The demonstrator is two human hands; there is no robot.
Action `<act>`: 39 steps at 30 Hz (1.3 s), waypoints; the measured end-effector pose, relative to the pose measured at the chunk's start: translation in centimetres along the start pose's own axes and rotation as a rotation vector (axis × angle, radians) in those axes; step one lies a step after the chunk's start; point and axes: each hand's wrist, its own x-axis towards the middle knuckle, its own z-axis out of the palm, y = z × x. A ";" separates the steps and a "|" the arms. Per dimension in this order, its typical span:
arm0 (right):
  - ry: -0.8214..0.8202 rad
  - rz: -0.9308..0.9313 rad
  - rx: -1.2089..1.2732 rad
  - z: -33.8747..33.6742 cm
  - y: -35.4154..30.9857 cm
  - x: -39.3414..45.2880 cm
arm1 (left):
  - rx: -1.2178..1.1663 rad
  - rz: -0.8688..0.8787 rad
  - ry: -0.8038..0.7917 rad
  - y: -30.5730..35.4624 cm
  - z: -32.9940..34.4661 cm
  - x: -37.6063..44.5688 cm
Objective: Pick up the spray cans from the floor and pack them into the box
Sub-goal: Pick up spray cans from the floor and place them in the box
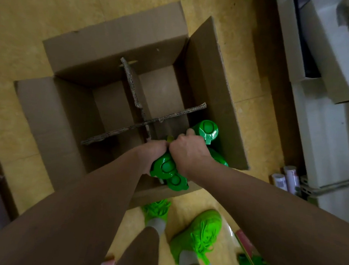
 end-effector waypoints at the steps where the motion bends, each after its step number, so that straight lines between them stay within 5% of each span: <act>1: -0.003 -0.018 -0.014 0.2 0.3 0.4 | 0.008 0.003 0.008 -0.1 0.0 1.4; 16: 0.001 0.029 -0.146 3.3 -0.1 3.5 | -0.127 -0.085 -0.062 0.0 0.1 2.6; 23: 0.090 -0.009 -0.046 3.6 -0.7 1.8 | 0.188 -0.126 0.127 -0.3 0.2 3.2; 32: 0.446 0.067 0.265 5.5 2.6 -4.5 | 0.610 0.205 0.399 4.0 3.1 0.1; 36: 0.479 0.331 0.401 7.9 6.0 -7.8 | 0.563 0.554 0.562 3.7 6.1 -1.2; 39: 0.484 0.575 0.584 11.3 8.4 -10.5 | 0.654 0.802 0.523 2.8 9.6 -1.9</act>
